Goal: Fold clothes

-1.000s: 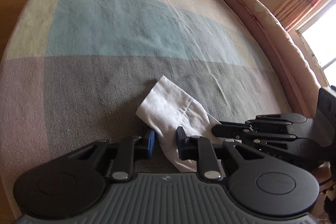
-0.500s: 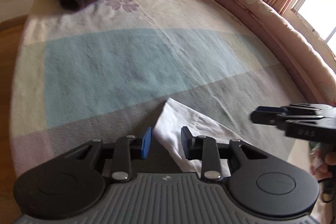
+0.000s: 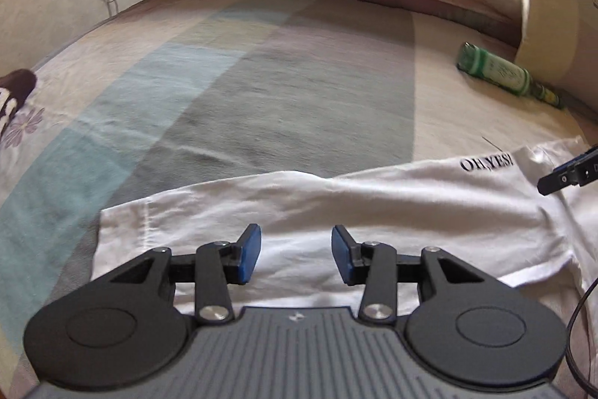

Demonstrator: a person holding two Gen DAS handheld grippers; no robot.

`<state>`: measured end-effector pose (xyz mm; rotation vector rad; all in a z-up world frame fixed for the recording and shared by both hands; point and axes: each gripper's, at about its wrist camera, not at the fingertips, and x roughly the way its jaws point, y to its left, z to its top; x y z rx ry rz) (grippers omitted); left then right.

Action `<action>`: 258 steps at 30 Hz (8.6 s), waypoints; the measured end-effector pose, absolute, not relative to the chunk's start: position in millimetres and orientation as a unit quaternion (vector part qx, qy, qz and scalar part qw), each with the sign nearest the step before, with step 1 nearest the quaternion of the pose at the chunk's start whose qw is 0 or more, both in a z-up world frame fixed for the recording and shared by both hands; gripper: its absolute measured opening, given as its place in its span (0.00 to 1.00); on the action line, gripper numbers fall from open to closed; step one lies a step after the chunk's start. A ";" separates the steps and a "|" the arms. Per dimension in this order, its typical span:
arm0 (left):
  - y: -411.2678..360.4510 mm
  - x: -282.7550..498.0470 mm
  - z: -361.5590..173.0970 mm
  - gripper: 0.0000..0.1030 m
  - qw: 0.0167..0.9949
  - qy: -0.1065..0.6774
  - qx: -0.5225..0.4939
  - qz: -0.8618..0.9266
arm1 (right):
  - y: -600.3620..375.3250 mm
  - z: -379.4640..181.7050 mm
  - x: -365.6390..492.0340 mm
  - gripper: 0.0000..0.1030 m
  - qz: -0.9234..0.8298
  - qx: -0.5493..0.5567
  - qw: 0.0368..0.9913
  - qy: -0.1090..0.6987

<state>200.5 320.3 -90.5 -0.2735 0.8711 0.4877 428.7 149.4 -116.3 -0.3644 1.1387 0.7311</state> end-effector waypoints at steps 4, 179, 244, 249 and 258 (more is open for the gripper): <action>303.7 209.2 -101.5 0.51 0.868 0.441 -0.110 0.201 | 166.1 -133.6 440.4 0.60 0.322 -0.158 0.797 0.486; -236.0 483.3 -43.9 0.82 0.776 0.488 0.105 -0.385 | -536.5 -119.5 287.9 1.00 -0.192 0.054 0.880 0.431; -4.0 409.1 -96.1 0.82 0.792 0.593 0.004 -0.142 | -244.0 -76.3 379.6 1.00 0.117 0.047 0.856 0.502; 24.1 405.0 -102.6 0.83 0.795 0.589 -0.035 -0.139 | -202.7 -95.9 397.5 1.00 0.175 0.043 0.836 0.518; 68.2 403.1 -89.0 0.79 0.795 0.591 -0.041 -0.128 | -216.5 -115.7 392.1 1.00 0.175 0.011 0.807 0.563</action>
